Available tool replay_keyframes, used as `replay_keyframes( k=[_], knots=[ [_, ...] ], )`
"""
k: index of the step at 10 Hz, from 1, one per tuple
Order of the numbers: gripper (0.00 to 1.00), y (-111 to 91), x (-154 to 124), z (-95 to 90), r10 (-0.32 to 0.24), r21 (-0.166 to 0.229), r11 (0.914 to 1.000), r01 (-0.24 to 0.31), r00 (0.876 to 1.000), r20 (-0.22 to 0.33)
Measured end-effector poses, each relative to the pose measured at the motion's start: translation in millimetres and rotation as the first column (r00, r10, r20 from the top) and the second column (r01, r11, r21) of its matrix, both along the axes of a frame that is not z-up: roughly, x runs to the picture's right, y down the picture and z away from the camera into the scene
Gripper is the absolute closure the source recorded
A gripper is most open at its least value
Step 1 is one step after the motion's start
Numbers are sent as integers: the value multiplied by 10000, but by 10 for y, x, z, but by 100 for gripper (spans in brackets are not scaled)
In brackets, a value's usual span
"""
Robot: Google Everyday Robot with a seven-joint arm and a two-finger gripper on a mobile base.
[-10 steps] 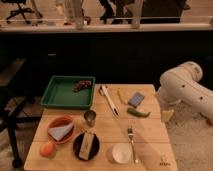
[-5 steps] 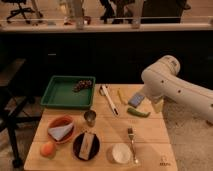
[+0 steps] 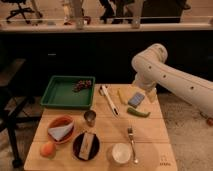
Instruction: Place banana in paper cup
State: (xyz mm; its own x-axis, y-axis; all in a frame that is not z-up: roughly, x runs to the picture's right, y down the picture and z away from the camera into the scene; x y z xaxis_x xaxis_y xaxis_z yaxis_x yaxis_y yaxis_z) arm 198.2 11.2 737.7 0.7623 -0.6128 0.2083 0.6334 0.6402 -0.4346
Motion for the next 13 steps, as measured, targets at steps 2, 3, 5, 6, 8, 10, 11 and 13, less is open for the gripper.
replay_keyframes(
  k=[2, 3, 5, 6, 8, 10, 11, 13],
  knots=[
    [20, -203, -114, 175, 285, 120, 9995, -285, 9996, -4],
    [20, -264, -169, 237, 425, 102, 9990, -426, 9991, 59],
    [20, -327, -235, 329, 620, -89, 9980, -618, 9978, 253],
    [20, -356, -265, 397, 732, -346, 9968, -718, 9964, 416],
    [20, -353, -297, 506, 791, -730, 9945, -754, 9957, 484],
    [20, -342, -277, 499, 817, -781, 9939, -780, 9956, 457],
    [20, -341, -265, 497, 819, -780, 9939, -783, 9957, 436],
    [20, -342, -288, 502, 815, -753, 9941, -776, 9954, 503]
  ],
)
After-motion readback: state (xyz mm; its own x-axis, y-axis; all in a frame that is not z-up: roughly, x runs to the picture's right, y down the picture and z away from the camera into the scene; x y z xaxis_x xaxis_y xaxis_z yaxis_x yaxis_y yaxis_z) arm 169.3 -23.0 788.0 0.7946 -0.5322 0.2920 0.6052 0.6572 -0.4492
